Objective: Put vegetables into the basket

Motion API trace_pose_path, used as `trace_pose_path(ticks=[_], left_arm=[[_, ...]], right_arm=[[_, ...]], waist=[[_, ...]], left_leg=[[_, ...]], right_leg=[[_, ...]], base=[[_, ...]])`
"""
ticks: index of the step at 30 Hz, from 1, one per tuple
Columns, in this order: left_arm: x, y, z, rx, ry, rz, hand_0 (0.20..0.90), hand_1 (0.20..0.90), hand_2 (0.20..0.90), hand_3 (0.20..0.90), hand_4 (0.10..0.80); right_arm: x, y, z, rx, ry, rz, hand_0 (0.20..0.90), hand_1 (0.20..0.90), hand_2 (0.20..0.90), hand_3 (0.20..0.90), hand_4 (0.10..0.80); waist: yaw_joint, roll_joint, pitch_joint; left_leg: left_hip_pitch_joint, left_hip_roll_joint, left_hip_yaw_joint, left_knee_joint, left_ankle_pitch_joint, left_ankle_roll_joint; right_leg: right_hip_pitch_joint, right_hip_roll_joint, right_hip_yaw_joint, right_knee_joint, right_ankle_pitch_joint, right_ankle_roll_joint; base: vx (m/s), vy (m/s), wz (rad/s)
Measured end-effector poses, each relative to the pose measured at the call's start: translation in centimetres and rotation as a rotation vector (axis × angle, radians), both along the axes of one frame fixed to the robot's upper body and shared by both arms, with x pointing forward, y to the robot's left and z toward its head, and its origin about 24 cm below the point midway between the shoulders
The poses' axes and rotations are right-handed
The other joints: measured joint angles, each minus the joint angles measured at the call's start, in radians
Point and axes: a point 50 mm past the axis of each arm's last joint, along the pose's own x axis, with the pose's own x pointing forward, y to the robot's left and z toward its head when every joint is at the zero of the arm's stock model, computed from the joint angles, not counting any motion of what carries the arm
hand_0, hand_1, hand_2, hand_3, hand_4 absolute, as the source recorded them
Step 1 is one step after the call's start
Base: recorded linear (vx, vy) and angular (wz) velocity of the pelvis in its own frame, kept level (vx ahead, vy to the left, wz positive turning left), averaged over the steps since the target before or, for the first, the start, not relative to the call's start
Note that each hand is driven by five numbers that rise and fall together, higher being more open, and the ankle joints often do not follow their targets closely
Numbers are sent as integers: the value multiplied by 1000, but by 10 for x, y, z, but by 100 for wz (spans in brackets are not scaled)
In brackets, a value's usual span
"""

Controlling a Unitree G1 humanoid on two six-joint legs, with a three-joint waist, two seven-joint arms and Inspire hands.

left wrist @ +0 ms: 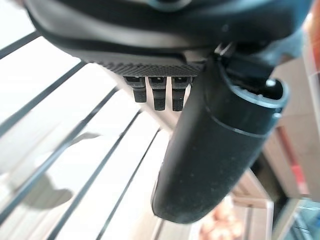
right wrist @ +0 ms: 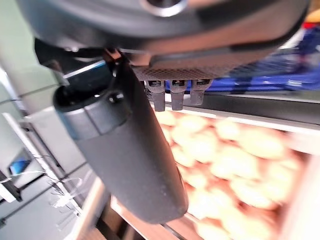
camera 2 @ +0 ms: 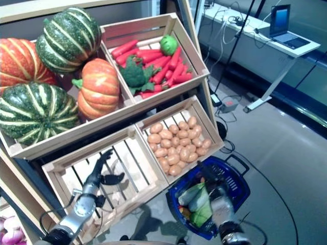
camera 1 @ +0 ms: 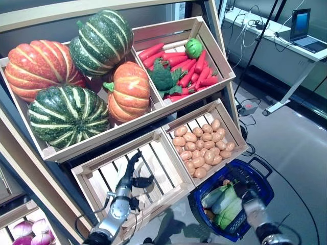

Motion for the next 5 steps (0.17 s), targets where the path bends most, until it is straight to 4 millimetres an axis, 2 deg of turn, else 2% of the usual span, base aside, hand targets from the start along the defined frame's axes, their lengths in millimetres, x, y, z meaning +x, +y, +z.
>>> trace_pose_path(ticks=[1,3,5], left_arm=[[-12,-1,-12,-29,63,38,900,900,900,900,800],[-29,-4,-27,-52,157,63,900,900,900,900,800],[-46,-4,-39,-68,223,104,900,900,900,900,800]], right_arm=[[-9,18,-3,38,2,29,900,900,900,900,800],[-19,36,-9,75,26,62,900,900,900,900,800],[-31,47,-14,102,50,70,900,900,900,900,800]], waist=[[-2,-2,-5],[-7,-6,-7],[-21,-14,-16]], left_leg=[[8,0,8,-6,0,0],[22,-1,24,-13,1,1],[25,-3,22,-25,11,3]], right_leg=[[1,0,8,0,0,0],[0,0,25,0,1,1],[0,-1,25,0,1,2]], base=[[-14,18,-19],[-32,34,-20],[-39,34,0]])
